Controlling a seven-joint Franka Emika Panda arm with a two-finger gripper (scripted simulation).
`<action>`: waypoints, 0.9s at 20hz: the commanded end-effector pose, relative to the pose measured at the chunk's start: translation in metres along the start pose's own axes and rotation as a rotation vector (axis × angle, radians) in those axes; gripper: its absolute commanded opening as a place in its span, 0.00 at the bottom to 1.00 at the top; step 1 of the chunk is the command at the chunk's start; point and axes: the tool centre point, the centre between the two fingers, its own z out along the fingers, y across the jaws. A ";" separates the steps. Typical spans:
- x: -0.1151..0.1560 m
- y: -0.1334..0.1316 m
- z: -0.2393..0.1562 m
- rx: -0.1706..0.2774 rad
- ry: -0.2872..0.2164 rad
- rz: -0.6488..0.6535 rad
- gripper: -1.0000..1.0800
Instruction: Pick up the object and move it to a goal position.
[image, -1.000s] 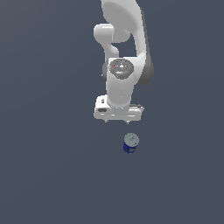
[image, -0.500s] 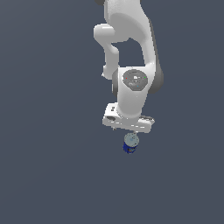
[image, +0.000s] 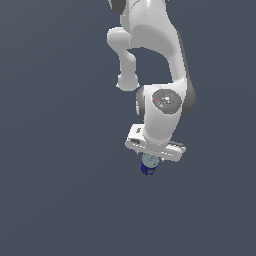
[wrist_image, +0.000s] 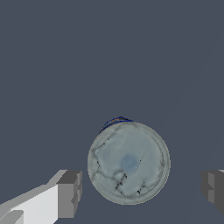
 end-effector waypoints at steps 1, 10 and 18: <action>0.002 -0.004 0.001 0.001 0.003 0.014 0.96; 0.002 -0.005 0.013 0.002 0.002 0.015 0.96; 0.001 -0.005 0.051 0.002 0.003 0.018 0.96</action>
